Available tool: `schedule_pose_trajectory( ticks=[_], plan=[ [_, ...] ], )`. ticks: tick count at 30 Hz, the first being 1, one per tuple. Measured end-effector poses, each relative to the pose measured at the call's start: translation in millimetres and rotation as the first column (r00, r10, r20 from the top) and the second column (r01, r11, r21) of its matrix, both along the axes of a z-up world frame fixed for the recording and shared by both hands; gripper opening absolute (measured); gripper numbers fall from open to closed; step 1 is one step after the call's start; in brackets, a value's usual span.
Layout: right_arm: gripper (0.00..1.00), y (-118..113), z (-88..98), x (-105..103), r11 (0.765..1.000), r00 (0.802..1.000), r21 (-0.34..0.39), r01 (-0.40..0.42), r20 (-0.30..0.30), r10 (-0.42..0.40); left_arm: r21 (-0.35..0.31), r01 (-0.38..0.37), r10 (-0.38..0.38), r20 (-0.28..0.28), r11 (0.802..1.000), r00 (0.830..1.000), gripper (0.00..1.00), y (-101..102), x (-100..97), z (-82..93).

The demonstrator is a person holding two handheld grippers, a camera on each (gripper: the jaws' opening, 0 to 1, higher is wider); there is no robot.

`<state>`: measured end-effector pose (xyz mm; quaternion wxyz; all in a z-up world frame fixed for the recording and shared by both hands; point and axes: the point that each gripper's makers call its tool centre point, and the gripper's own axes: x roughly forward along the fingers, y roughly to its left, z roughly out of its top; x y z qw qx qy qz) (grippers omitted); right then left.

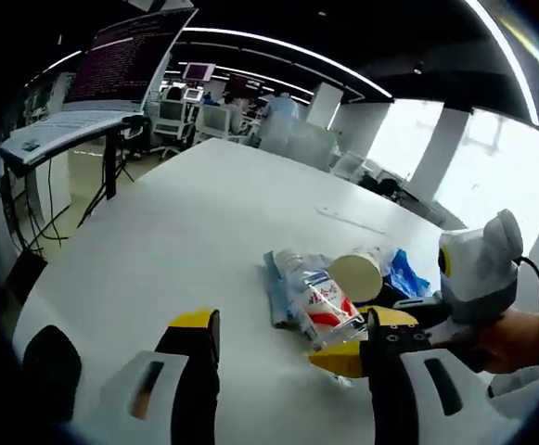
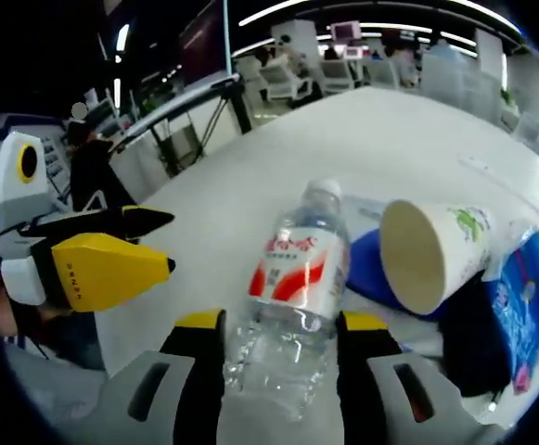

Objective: Arrange the tabletop items into an orderly group along one side of the table until the central work area is clear of visible clutter.

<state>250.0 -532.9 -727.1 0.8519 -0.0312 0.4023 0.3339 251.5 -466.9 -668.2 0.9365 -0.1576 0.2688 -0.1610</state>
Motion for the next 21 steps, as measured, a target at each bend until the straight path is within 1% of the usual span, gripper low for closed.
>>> schedule_pose_trajectory(
  ticks=[4,10,15,18,21],
  plan=[
    [0.44,-2,0.0,-3,1.000,1.000,0.017,-0.016,-0.006,0.016,-0.012,0.003,-0.003,-0.008,1.000,1.000,0.63,-4,3.9,-2.7],
    [0.44,-3,-0.1,-9,0.998,0.999,0.036,-0.046,-0.017,0.047,-0.012,0.029,-0.029,-0.014,1.000,0.999,0.61,-12,11.6,-7.3],
    [0.44,-3,-0.8,-12,0.997,0.998,0.037,-0.063,-0.014,0.064,-0.014,0.052,-0.052,-0.020,0.999,0.998,0.60,-21,18.2,-11.1],
    [0.44,-2,-0.7,-13,0.995,0.996,0.035,-0.093,-0.006,0.093,-0.022,0.060,-0.060,-0.028,0.998,0.998,0.59,-26,21.4,-14.8],
    [0.44,-3,-1.0,-14,0.994,0.994,0.037,-0.105,-0.005,0.105,-0.023,0.072,-0.073,-0.033,0.997,0.997,0.58,-30,25.2,-17.3]
  ],
)
